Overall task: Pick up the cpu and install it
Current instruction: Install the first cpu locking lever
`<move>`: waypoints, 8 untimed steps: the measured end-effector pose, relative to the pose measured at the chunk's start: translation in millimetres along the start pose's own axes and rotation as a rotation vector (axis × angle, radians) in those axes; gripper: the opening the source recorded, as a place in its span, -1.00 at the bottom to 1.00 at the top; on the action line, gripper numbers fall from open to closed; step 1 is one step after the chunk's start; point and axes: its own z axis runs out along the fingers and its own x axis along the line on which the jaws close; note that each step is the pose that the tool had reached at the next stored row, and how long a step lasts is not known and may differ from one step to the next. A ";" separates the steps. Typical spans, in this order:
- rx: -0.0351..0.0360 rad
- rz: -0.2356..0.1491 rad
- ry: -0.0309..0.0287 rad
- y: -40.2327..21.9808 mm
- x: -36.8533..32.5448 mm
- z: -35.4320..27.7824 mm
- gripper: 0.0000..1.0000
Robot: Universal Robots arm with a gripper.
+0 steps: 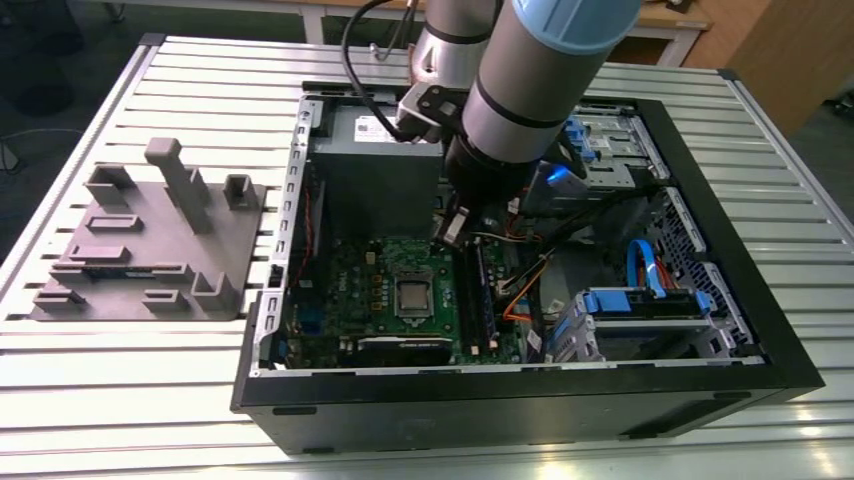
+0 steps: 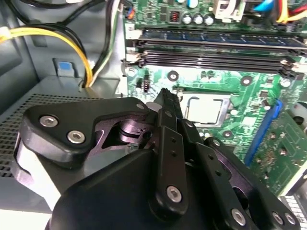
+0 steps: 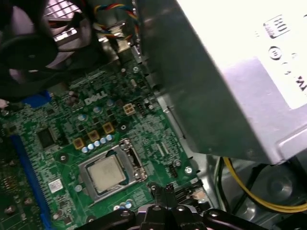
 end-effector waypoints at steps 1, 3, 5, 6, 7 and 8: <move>0.0000 -0.004 0.0004 -0.2 1.1 0.0 -0.80; -0.0004 -0.018 0.0025 -0.5 2.2 0.1 -0.80; -0.0007 -0.033 0.0048 -0.7 3.1 0.4 -0.80; -0.0009 -0.041 0.0061 -0.8 3.5 0.5 -0.80; -0.0010 -0.047 0.0071 -1.0 4.2 0.5 -0.80; -0.0011 -0.053 0.0079 -1.2 5.1 0.5 -0.80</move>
